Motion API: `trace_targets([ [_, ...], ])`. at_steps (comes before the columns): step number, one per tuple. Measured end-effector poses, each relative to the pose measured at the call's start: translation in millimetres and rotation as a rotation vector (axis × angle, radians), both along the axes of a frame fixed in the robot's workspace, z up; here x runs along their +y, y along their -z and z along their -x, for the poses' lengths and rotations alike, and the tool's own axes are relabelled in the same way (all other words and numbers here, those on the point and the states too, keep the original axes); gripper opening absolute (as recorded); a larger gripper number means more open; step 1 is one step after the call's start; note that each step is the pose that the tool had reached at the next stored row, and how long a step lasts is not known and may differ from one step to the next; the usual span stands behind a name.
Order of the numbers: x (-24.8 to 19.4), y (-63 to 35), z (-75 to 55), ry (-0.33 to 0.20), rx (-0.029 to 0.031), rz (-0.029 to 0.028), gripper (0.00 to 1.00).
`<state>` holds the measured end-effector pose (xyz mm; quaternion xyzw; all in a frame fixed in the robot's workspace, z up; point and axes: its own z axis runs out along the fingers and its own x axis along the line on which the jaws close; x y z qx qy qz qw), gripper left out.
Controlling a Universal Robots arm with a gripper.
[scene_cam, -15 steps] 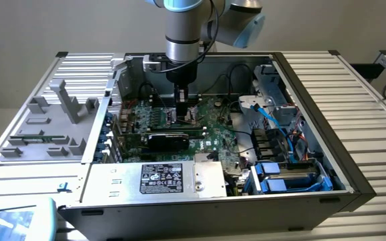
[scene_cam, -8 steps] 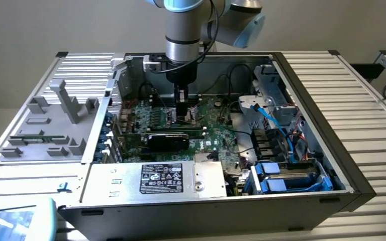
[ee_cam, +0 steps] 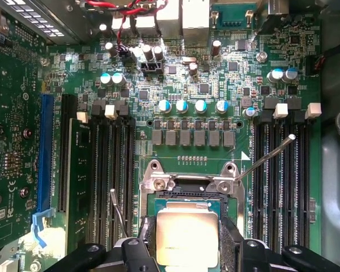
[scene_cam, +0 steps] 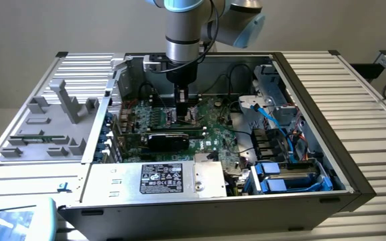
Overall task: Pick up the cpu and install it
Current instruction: 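Place the cpu into insertion slot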
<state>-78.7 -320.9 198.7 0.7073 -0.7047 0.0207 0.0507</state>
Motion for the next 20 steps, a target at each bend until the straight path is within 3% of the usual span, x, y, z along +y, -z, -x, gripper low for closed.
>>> trace_targets([
  [20, 1.4, 1.6, 0.0, 0.008, -0.0003, -0.0001, 0.55],
])
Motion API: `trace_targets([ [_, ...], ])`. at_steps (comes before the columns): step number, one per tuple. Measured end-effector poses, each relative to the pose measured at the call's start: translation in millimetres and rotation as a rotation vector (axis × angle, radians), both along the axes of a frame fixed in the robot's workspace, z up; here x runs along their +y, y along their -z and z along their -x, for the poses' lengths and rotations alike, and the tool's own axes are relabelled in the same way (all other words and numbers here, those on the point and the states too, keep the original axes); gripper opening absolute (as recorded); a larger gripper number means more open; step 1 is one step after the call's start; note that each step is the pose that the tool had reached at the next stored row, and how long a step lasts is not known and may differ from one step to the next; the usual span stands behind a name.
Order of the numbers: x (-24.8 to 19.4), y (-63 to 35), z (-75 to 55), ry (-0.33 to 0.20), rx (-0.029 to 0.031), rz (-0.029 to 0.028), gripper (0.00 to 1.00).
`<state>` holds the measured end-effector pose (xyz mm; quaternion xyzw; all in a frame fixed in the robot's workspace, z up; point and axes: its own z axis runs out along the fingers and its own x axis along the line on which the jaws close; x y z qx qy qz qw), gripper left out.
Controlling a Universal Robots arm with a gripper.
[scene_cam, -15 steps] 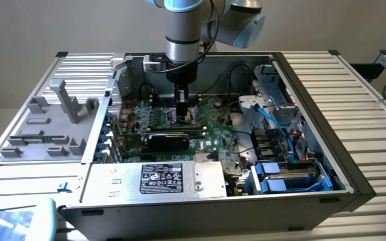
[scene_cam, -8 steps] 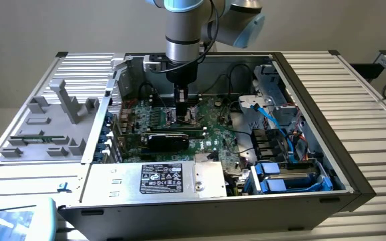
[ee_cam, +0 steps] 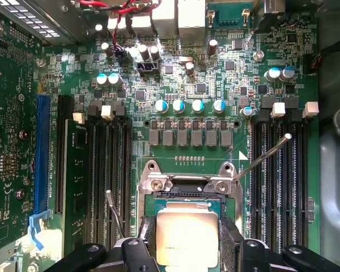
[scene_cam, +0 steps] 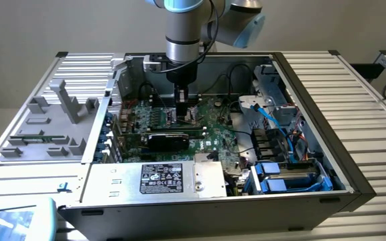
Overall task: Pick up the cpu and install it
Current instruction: 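Place the cpu into insertion slot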
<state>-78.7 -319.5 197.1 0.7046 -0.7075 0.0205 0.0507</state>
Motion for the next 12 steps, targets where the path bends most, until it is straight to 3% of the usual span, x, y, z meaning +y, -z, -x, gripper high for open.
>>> trace_targets([
  [12, 0.6, 0.5, 0.0, 0.000, -0.0024, -0.0001, 0.55],
])
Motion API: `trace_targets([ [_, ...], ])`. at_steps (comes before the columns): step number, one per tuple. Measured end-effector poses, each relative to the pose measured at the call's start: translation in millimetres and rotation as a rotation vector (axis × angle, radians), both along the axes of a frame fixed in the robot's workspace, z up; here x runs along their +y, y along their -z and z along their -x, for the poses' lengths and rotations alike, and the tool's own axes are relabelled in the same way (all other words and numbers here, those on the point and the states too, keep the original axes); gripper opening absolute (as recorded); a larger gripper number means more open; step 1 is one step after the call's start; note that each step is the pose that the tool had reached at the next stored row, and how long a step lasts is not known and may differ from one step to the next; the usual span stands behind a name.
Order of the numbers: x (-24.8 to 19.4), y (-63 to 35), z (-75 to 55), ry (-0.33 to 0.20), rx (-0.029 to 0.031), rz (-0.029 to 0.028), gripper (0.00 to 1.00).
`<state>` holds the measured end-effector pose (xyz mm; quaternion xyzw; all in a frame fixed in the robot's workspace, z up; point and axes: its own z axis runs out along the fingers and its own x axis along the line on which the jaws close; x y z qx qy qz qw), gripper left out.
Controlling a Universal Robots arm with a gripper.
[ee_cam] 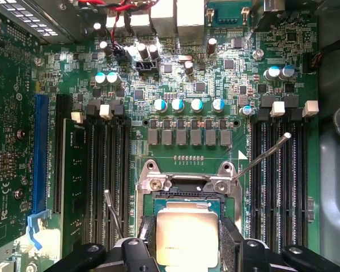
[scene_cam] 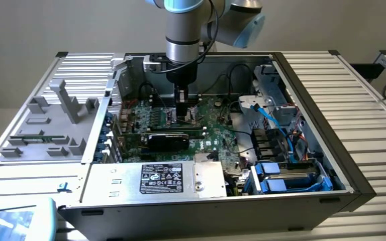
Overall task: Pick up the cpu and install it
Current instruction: 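Place the cpu into insertion slot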
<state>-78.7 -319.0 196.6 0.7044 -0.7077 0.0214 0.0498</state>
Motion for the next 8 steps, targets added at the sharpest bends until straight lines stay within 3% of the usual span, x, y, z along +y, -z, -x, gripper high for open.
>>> trace_targets([
  [8, 0.0, 0.0, 0.8, 0.000, 0.0000, 0.0000, 0.55],
])
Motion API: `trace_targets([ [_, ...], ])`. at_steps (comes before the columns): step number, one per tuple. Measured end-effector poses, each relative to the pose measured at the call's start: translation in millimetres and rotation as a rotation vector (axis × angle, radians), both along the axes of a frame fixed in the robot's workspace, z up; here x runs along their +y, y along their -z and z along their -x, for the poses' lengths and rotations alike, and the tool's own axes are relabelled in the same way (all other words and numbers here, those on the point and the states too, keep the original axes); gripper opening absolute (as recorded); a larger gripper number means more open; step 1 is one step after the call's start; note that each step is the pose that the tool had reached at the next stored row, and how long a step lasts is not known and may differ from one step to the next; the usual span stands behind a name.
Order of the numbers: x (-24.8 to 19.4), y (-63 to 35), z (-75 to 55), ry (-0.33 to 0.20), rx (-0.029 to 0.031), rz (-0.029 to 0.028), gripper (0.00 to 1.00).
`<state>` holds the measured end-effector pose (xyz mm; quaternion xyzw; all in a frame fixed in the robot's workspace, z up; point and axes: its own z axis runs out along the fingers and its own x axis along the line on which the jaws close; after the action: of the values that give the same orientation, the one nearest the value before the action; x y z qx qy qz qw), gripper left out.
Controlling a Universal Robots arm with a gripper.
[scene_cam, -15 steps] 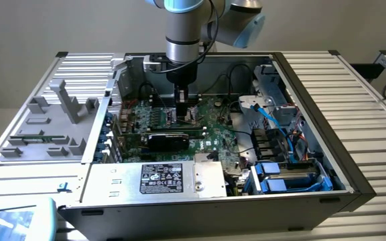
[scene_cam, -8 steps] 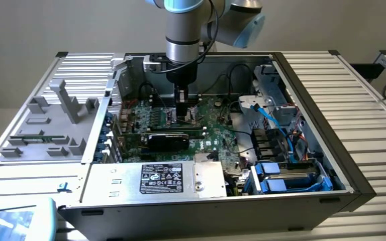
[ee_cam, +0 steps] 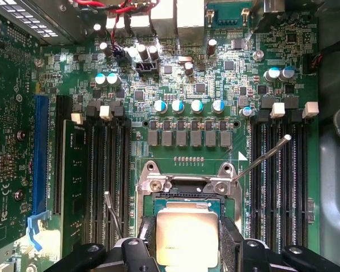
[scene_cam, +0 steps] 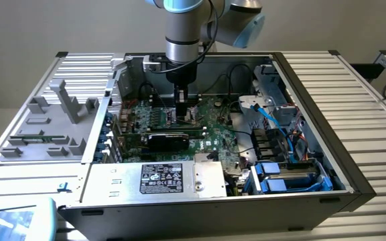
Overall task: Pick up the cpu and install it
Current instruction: 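Place the cpu into insertion slot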
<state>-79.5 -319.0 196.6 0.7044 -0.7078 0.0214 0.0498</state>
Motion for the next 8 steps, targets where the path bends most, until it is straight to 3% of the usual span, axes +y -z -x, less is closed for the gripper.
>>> trace_targets([
  [8, -0.5, 0.0, -0.1, 0.000, 0.0000, -0.0001, 0.55],
])
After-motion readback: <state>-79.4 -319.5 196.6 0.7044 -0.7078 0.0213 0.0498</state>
